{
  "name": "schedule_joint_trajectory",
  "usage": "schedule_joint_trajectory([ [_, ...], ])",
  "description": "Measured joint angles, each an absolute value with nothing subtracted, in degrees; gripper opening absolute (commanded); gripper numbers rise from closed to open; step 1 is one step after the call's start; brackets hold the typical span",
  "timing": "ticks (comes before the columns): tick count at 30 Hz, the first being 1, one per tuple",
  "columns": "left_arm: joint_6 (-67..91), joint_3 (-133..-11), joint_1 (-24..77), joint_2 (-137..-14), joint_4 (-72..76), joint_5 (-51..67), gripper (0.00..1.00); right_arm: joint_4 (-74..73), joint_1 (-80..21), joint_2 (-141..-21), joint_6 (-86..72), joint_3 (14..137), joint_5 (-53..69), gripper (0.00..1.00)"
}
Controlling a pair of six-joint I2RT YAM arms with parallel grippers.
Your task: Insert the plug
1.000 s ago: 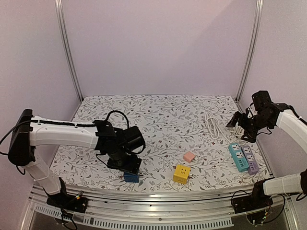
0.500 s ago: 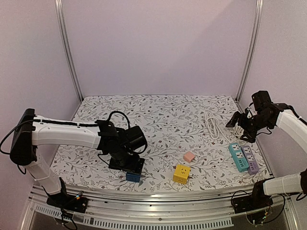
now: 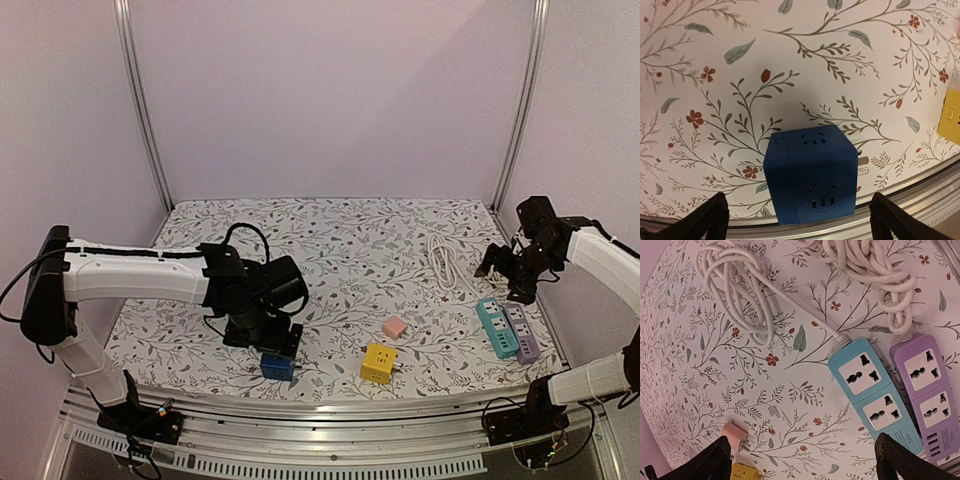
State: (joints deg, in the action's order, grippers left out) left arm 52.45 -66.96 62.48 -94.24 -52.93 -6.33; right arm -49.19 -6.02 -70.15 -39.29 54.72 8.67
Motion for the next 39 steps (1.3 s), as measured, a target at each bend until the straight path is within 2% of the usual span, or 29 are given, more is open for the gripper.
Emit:
schedule_joint_trajectory([
  [9, 51.8, -67.7, 62.5, -94.2, -54.1, -6.9, 0.99, -50.4, -7.2, -80.1, -38.2, 54.7, 2.2, 0.97],
  [22, 50.1, -66.2, 62.5, -96.1, -51.8, -4.9, 0.92, -50.2, -10.3, -81.9, -39.4, 55.2, 2.4, 0.97],
  [25, 49.4, -65.7, 62.5, -97.2, -51.3, -4.6, 0.81, -50.2, -10.3, -81.9, -39.6, 55.9, 2.3, 0.97],
  [29, 48.4, -65.4, 62.6, -98.0, -51.0, -4.1, 0.53, -50.2, -10.4, -81.8, -39.8, 56.5, 2.3, 0.97],
  [31, 47.9, -65.4, 62.6, -98.0, -50.8, -4.1, 0.46, -50.2, -10.4, -81.8, -40.0, 56.9, 2.3, 0.97],
  [35, 47.1, -65.5, 62.7, -98.0, -50.4, -4.5, 0.38, -50.6, -10.4, -81.5, -40.0, 57.5, 2.3, 0.97],
  [39, 45.2, -66.0, 62.7, -97.1, -50.3, -5.0, 0.39, -51.2, -10.4, -80.6, -39.4, 58.9, 4.0, 0.97],
])
